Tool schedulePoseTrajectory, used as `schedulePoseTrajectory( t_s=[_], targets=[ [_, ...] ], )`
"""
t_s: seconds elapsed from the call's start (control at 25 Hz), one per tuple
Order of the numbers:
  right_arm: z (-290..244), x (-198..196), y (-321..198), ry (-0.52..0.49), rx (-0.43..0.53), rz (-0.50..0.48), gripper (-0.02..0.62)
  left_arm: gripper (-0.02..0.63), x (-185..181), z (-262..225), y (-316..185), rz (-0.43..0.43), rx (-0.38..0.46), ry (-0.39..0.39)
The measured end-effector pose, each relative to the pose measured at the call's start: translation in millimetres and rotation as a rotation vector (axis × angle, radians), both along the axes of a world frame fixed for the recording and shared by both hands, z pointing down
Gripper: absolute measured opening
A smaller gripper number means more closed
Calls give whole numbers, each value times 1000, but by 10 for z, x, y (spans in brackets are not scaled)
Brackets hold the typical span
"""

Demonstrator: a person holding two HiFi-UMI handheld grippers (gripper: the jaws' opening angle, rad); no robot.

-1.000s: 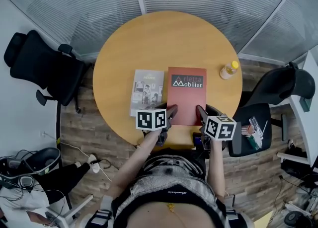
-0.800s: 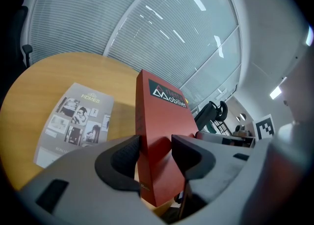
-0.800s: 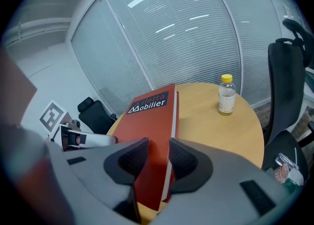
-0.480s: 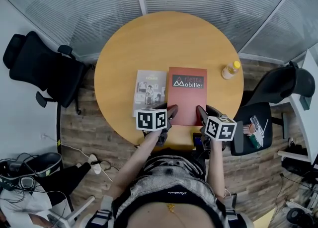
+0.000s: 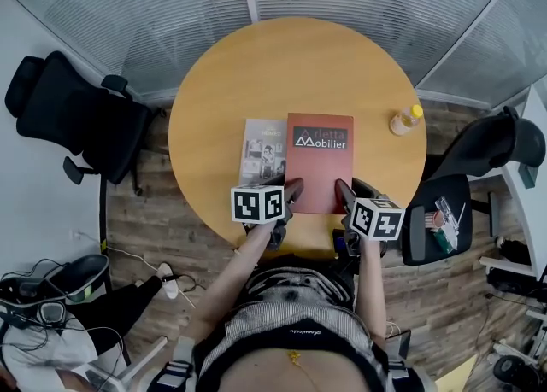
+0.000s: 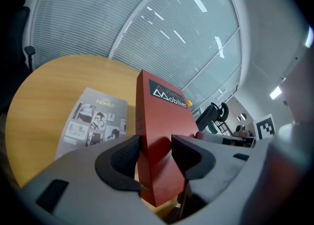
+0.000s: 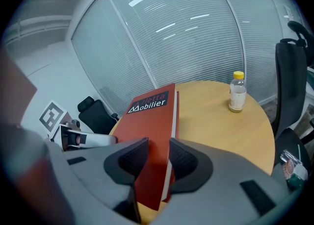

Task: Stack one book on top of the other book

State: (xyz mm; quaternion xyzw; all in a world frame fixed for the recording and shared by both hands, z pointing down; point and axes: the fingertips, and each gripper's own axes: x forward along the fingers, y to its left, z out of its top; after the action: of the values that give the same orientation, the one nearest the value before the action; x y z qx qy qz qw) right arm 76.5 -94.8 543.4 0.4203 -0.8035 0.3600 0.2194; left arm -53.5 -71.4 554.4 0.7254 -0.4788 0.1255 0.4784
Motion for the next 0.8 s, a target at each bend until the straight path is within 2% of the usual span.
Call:
schedulePoseTrajectory(
  t_s=[0.36,0.8],
  targets=[
    [48,-452,5,-5,-14,4,142,202,-438,29,-7,10,-12,3],
    [176,-565,15,-19,-29,22,141,202,-559,129,-23,26,-28,-12]
  ],
)
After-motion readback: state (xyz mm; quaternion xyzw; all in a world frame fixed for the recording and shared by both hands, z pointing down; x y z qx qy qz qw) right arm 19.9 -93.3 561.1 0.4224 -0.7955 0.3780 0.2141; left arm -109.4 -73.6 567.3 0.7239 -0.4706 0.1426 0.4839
